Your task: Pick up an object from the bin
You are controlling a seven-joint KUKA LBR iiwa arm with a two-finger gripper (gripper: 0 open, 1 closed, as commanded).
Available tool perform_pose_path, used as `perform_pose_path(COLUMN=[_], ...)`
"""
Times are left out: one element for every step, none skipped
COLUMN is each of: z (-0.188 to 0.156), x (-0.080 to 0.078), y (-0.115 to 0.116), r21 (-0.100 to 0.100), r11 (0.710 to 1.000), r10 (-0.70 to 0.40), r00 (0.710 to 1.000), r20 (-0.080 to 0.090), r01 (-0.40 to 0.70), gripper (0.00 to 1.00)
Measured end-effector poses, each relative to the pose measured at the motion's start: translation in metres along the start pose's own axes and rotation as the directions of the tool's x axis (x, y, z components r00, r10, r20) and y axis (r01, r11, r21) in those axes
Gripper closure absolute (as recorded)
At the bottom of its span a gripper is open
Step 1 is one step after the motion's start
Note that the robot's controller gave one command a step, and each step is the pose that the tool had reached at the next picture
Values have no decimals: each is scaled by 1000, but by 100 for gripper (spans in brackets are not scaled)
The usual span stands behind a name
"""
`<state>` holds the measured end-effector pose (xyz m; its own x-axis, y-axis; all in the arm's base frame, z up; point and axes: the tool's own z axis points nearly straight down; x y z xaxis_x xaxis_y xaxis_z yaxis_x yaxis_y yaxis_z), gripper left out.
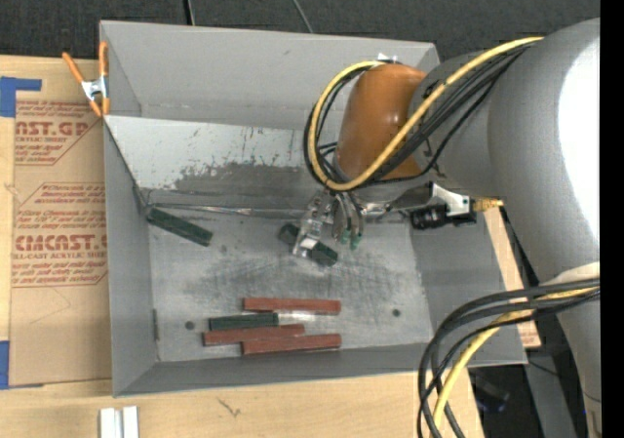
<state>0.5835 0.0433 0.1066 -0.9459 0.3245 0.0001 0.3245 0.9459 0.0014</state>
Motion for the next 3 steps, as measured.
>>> perform_pose_path(z=[-10, -20, -35], x=[-1, 0, 0], y=[0, 0, 0], r21=[-1, 1, 1], r11=[1000, 1000, 1000], r10=[0, 0, 0], r00=[1000, 1000, 1000], r20=[4, -1, -1], r01=[0, 0, 0], gripper=[100, 100, 100])
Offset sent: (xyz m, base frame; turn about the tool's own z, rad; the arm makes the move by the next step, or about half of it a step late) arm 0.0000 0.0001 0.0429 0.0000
